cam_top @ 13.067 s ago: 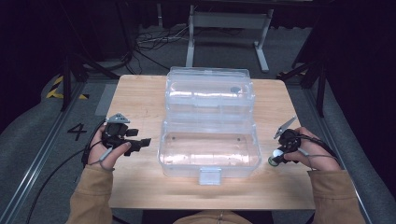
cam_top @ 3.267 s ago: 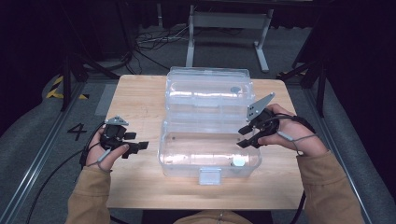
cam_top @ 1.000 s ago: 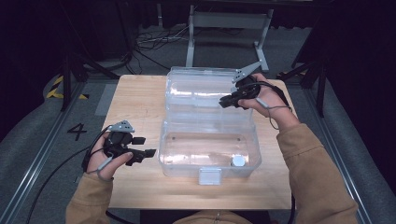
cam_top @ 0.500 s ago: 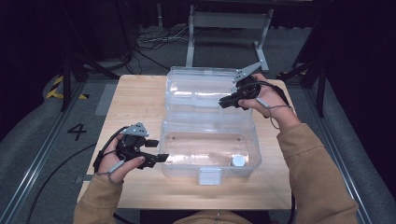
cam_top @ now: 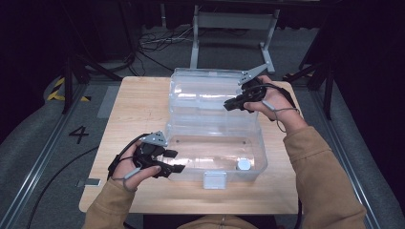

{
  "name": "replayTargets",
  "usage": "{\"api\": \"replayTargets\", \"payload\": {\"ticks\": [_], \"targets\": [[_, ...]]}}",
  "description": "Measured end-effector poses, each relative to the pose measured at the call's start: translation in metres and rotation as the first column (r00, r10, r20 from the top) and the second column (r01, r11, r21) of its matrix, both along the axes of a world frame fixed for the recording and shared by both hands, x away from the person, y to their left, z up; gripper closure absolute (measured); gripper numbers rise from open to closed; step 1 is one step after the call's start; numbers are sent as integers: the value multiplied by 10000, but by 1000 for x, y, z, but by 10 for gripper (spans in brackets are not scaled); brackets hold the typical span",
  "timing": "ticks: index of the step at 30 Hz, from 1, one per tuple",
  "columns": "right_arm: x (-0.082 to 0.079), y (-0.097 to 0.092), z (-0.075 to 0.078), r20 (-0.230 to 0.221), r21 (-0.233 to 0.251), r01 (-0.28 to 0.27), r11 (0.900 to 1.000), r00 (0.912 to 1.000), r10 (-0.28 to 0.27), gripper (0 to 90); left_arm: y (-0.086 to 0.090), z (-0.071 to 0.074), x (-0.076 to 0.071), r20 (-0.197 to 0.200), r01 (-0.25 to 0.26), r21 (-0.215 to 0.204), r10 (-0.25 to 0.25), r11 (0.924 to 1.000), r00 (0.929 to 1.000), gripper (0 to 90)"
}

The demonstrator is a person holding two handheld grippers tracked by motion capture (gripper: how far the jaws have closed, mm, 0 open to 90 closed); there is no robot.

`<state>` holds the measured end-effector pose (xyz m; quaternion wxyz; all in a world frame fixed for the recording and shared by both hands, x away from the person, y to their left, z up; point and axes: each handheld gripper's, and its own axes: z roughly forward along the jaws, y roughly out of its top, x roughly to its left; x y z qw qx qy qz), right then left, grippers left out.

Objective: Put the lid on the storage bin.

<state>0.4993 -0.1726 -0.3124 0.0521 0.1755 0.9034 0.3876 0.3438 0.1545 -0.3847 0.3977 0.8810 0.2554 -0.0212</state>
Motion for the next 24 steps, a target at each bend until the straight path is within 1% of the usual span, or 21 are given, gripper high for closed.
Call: {"api": "replayTargets", "payload": {"ticks": [2,6,11,13,17,18,22,23,24], "targets": [[0,0,0,-3,13,-1,10000,10000,1,817,-3,-2,0,-65,146,14,-146,9999,9999,417],[0,0,0,6,28,9,10000,10000,-9,817,-9,-7,1,-123,361,194,-358,9992,9993,432],[0,-1,-1,-23,78,25,10000,10000,-25,817,-14,-12,1,-251,521,359,-512,9980,9984,450],[0,-1,-1,-98,130,81,9999,9999,-80,816,-17,-14,1,-305,584,556,-567,9967,9979,456],[-1,-1,-1,-108,159,89,9998,9999,-87,817,-21,-17,0,-451,814,717,-783,9941,9959,500],[-1,-1,-1,-107,160,90,9998,9999,-89,817,-22,-18,0,-500,872,773,-835,9932,9953,527],[-1,-1,-1,-86,174,71,9998,9999,-70,817,-27,-22,0,-500,1026,985,-980,9898,9939,557],[-1,-2,-1,-63,172,61,9998,10000,-60,817,-28,-23,0,-614,1131,1012,-1073,9884,9923,559],[-1,-2,-2,-71,222,52,9997,10000,-50,817,-29,-24,-1,-648,1201,1031,-1139,9874,9914,581]]}}
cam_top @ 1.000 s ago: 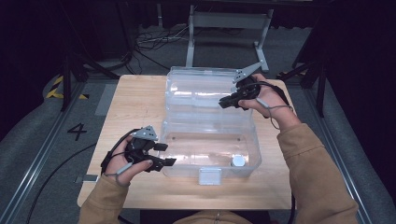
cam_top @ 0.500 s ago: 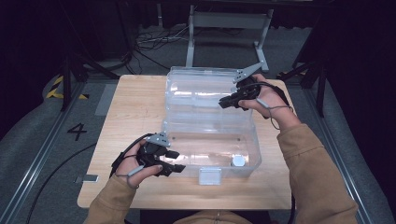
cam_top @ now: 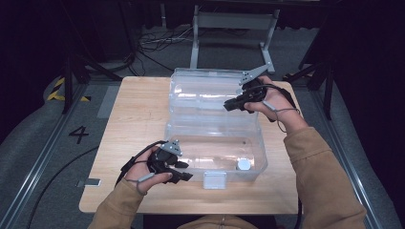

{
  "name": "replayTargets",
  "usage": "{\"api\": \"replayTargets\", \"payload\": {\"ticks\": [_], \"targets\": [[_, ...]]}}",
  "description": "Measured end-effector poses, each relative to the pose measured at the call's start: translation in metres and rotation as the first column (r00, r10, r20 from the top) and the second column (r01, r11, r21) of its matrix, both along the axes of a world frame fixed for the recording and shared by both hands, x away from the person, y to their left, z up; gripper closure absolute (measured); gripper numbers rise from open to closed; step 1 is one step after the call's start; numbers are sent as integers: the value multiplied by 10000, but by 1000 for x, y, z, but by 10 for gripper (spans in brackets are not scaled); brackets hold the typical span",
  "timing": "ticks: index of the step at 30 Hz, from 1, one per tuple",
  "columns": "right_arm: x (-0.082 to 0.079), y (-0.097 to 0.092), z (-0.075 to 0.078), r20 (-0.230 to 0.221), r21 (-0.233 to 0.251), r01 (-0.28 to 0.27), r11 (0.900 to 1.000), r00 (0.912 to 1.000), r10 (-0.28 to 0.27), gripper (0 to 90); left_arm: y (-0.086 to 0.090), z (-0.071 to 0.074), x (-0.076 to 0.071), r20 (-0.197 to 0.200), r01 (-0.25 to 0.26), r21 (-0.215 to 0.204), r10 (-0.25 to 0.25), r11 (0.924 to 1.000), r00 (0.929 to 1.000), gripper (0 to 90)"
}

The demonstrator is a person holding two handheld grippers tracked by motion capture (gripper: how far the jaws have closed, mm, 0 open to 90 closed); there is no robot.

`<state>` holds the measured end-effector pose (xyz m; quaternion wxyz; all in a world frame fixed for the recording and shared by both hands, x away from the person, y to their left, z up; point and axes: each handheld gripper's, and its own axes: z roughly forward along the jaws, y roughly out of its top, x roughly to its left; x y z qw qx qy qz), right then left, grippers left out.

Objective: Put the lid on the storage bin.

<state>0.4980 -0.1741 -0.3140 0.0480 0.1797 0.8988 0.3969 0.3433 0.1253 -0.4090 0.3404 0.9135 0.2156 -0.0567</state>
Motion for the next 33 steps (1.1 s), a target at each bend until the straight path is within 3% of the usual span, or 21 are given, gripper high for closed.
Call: {"api": "replayTargets", "payload": {"ticks": [9,21,33], "targets": [[-1,0,-1,17,103,35,9999,10000,-35,817,-1,-3,0,439,-134,352,119,9993,9990,727],[-5,-2,-1,-111,362,6,9993,9999,-2,822,-2,-3,0,486,-94,403,74,9991,9988,731],[-14,-2,1,69,401,-192,9990,9998,189,827,-2,-3,1,467,-111,421,92,9991,9989,731]]}}
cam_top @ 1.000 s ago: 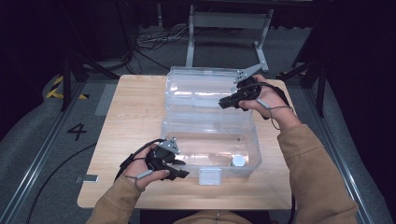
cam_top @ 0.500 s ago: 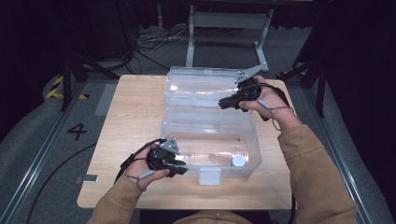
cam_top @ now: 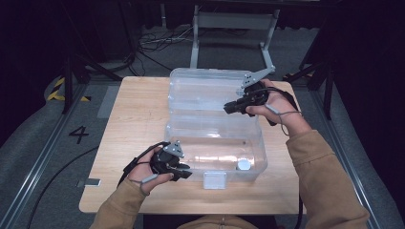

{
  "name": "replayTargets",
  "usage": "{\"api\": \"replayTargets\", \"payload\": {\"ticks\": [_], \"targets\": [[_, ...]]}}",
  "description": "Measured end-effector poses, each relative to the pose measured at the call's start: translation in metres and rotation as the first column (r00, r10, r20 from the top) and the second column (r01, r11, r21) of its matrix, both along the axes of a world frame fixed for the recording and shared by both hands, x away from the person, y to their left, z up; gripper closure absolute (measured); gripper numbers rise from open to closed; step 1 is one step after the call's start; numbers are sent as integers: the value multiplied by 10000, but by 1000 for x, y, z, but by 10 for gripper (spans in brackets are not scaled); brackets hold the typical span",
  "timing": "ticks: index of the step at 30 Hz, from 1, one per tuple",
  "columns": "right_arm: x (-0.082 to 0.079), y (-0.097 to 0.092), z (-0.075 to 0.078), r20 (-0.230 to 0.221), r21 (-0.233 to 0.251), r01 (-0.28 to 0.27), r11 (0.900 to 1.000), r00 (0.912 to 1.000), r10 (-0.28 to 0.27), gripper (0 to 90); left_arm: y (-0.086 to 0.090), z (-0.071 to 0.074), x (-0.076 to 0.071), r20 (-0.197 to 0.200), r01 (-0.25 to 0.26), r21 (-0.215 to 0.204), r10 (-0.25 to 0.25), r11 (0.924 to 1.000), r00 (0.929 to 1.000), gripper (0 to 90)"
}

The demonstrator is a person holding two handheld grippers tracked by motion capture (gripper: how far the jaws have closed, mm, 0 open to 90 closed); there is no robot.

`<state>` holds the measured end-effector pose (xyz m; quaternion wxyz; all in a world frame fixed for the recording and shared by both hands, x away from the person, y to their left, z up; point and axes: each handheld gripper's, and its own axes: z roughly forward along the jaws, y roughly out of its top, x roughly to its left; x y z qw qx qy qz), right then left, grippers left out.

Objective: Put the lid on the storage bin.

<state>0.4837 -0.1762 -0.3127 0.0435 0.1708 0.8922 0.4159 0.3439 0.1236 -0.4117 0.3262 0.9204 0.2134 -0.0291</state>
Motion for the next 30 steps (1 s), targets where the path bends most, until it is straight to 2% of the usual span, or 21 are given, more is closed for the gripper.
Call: {"api": "replayTargets", "payload": {"ticks": [30], "targets": [[-23,-2,5,213,-88,-365,9993,9991,367,831,0,-1,-1,-52,-122,-52,121,9999,9999,726]]}}
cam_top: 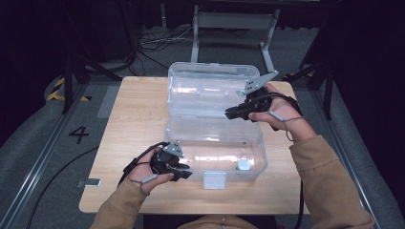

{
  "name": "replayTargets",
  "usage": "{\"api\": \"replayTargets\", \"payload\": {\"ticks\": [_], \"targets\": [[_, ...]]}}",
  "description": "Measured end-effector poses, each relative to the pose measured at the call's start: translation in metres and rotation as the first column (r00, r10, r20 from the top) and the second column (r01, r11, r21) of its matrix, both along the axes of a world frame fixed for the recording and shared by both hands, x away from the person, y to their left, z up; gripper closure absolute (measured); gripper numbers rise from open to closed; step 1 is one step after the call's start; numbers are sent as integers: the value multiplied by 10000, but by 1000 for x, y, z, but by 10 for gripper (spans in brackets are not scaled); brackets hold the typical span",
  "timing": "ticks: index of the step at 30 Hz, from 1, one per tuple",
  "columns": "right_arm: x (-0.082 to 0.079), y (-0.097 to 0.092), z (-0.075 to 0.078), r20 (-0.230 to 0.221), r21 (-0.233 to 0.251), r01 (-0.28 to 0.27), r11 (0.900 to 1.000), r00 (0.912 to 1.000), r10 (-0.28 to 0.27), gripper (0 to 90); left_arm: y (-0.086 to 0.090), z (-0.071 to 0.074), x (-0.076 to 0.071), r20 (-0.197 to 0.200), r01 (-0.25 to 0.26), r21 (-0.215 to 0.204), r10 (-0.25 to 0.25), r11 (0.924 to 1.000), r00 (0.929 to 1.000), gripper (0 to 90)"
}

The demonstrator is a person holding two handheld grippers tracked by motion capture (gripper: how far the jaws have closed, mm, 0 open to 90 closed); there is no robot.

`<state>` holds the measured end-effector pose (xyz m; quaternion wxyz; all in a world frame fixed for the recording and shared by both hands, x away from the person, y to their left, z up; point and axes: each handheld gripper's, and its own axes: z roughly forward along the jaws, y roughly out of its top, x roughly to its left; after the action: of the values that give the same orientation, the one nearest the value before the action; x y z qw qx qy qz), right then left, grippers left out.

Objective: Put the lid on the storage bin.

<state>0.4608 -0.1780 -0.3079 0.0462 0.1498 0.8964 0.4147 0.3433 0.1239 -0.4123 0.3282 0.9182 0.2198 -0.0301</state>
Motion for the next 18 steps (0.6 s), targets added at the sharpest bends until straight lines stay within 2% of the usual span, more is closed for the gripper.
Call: {"api": "replayTargets", "payload": {"ticks": [18], "targets": [[-12,-1,1,107,-53,-172,9998,9998,173,831,0,0,0,-68,-107,-44,107,9999,9999,722]]}}
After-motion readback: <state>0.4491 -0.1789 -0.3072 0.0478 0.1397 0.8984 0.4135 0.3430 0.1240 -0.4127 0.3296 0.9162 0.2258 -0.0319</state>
